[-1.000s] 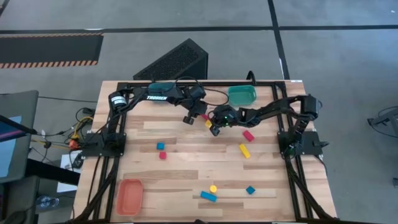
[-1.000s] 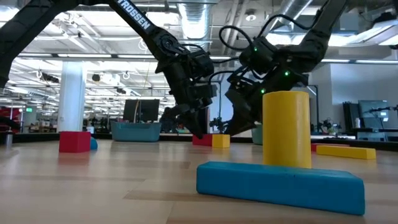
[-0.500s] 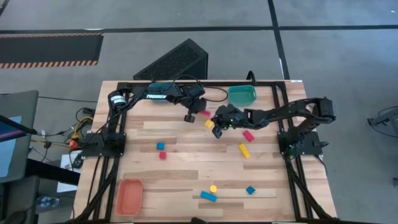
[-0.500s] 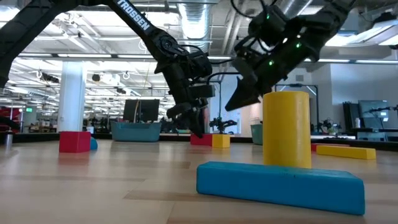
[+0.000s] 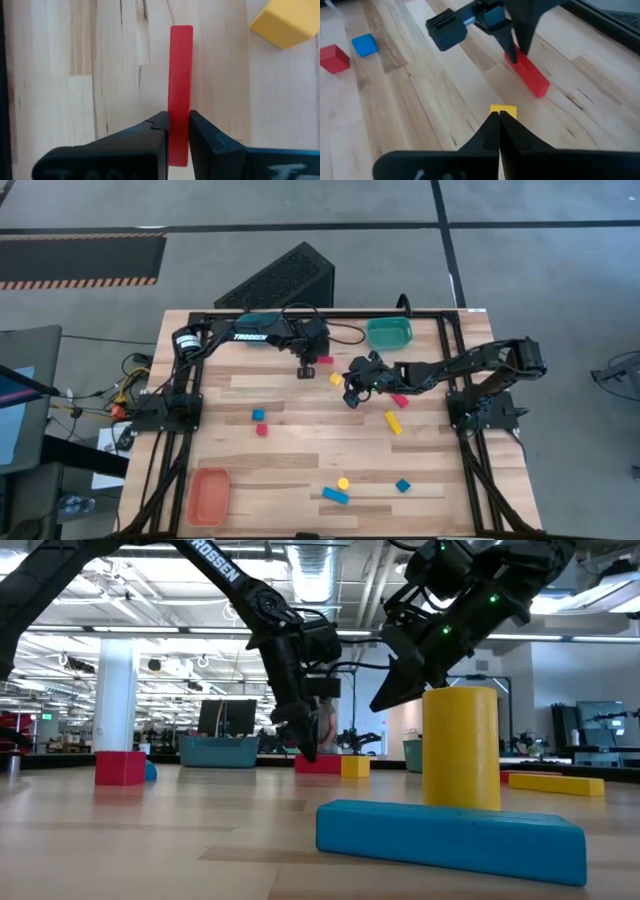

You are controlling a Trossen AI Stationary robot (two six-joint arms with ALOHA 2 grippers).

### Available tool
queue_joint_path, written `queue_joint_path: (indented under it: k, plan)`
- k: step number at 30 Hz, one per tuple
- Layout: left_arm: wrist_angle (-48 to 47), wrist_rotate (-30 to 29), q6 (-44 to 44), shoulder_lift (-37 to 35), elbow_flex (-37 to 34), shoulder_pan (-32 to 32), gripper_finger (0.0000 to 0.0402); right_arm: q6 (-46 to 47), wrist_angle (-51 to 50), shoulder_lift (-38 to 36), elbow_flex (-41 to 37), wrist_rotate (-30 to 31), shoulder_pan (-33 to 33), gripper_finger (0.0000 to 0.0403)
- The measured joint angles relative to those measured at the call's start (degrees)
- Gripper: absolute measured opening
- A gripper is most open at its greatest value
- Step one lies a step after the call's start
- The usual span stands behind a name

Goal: Sort & place blocks by color
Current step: Put the top red block into the blue bin

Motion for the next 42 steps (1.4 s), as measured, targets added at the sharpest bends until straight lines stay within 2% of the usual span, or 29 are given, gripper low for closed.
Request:
queue_joint_path:
  k: [3,6,13,20,23,25,28,32,37,42]
  plan:
    - [-3.2,-0.3,-4.3,-1.8,-0.2,0.0,0.0016,0.4,-0.2,0.0,0.0,0.1,0.4,0.0014]
    - [-1.1,-1.2,-6.2,-5.0,-2.7,-1.1,0.0012,0.7,-1.5,0.0,0.0,0.5,1.5,0.0017]
    - [10.8,-5.7,-8.2,-17.2,-18.3,-1.7,0.0016,0.8,-1.5,0.0,0.0,4.3,3.1,0.0017]
    - [19.3,-16.3,-12.7,-32.3,-31.6,4.6,0.0017,0.6,-0.8,-0.4,0.0,4.5,3.1,0.0018]
    - [22.4,-24.1,-20.1,-35.3,-34.6,8.5,0.0017,-0.8,0.9,-0.4,0.0,4.8,3.1,0.0019]
    - [22.1,-26.8,-23.7,-35.6,-35.1,10.8,0.0017,-2.0,2.6,-0.4,0.0,4.8,3.1,0.0019]
    - [18.8,-26.0,-24.4,-34.9,-35.2,13.4,0.0023,-2.8,4.7,-0.4,0.0,4.3,3.1,0.0017]
    - [19.8,-25.2,-20.7,-32.7,-35.3,15.9,0.0059,-2.9,6.8,-0.4,0.0,3.3,3.5,0.0016]
    - [18.3,-18.1,-16.6,-30.5,-35.2,18.5,0.0117,-2.9,9.2,-0.4,0.0,2.2,5.3,0.0022]
    - [13.5,-17.0,-21.8,-31.5,-35.2,17.5,0.0148,-2.9,9.6,-0.4,0.0,2.4,6.9,0.0023]
